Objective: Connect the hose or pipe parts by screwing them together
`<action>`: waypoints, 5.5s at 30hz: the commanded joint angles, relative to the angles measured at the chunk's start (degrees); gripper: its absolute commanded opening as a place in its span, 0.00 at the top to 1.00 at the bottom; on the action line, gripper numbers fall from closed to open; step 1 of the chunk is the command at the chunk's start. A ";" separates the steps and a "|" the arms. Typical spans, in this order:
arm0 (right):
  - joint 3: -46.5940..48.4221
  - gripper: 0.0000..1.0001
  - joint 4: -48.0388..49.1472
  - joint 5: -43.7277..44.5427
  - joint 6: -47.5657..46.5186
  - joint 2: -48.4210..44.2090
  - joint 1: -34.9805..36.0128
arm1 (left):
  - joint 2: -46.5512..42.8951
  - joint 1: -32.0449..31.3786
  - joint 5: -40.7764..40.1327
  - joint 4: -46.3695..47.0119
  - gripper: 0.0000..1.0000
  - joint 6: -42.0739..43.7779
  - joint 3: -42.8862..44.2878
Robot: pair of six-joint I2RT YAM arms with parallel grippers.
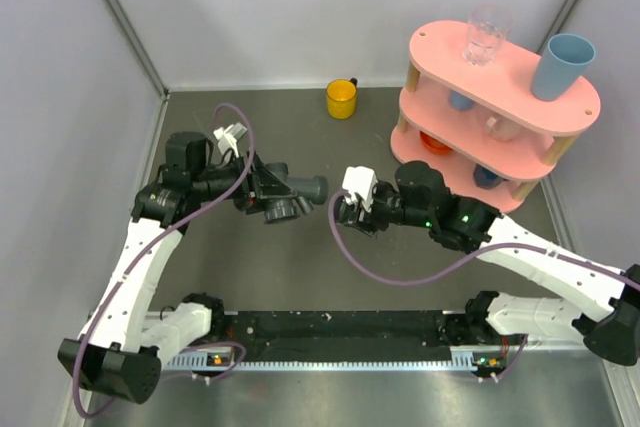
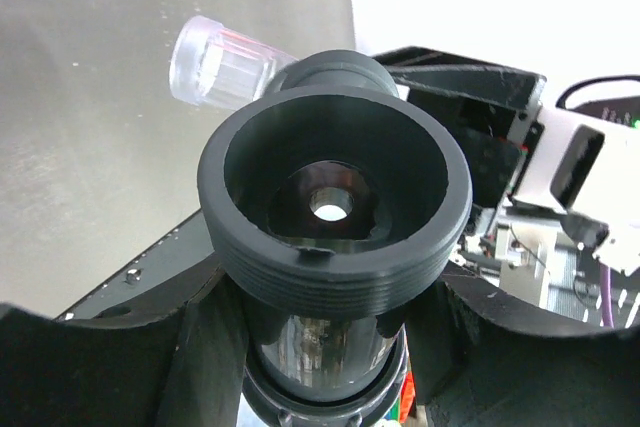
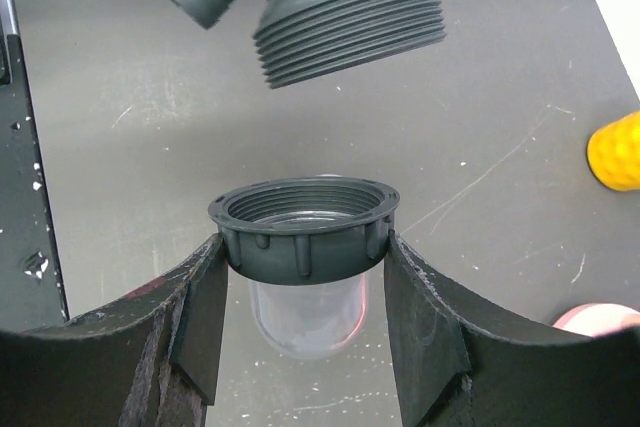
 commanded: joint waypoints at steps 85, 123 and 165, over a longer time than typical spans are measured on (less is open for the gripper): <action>15.02 0.89 -3.29 0.37 -7.51 0.14 7.33 | 7.26 -6.36 17.52 26.51 1.00 -0.51 -8.35; 20.03 0.91 -4.34 -16.24 3.74 1.19 3.73 | -0.30 -12.86 22.35 63.62 1.00 9.50 -21.54; 16.69 0.92 -3.91 -42.43 18.41 2.95 -5.59 | -1.88 -16.55 30.17 57.12 1.00 37.80 -20.31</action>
